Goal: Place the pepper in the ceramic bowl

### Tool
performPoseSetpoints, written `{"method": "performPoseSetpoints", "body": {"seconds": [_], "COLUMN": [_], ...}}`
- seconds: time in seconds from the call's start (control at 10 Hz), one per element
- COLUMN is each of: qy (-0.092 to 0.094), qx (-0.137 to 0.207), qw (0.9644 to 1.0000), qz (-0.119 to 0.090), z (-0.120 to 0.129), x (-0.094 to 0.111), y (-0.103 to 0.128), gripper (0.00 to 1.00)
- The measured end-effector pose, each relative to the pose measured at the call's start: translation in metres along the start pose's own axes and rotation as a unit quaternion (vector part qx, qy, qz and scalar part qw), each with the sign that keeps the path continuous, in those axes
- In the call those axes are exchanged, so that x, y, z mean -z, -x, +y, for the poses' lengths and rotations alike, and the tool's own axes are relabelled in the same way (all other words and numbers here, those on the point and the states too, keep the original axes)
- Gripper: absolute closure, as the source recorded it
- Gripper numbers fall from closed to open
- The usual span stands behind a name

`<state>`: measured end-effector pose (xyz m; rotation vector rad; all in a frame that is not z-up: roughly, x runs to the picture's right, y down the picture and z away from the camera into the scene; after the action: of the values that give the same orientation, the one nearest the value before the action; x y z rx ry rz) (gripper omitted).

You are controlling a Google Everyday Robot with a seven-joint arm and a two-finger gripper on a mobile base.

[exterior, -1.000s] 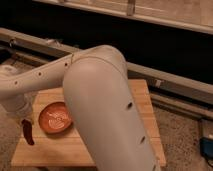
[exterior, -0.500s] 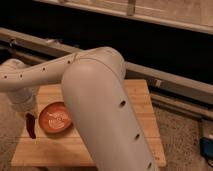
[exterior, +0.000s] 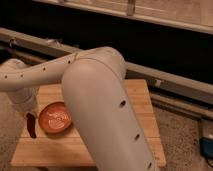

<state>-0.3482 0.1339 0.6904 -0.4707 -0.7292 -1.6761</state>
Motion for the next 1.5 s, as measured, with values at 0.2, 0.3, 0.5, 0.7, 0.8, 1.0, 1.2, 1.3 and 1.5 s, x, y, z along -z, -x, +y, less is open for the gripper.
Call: {"method": "performPoseSetpoints", "body": {"seconds": [0.2, 0.3, 0.5, 0.7, 0.8, 1.0, 1.2, 1.3, 1.5], "qy": [0.010, 0.017, 0.027, 0.034, 0.037, 0.039, 0.037, 0.037, 0.039], "qx": [-0.015, -0.024, -0.039, -0.043, -0.041, -0.036, -0.033, -0.032, -0.032], "qw": [0.9998, 0.9996, 0.9988, 0.9983, 0.9982, 0.9984, 0.9987, 0.9987, 0.9987], "qz": [-0.004, -0.005, -0.015, -0.021, -0.022, -0.019, -0.014, -0.012, -0.005], "z": [0.019, 0.036, 0.064, 0.073, 0.073, 0.071, 0.070, 0.070, 0.072], "x": [-0.009, -0.015, -0.029, -0.042, -0.049, -0.056, -0.060, -0.062, -0.066], "y": [-0.006, -0.015, -0.032, -0.042, -0.046, -0.051, -0.054, -0.055, -0.060], "gripper": [1.00, 1.00, 1.00, 0.99, 0.93, 0.73, 0.53, 0.42, 0.33]}}
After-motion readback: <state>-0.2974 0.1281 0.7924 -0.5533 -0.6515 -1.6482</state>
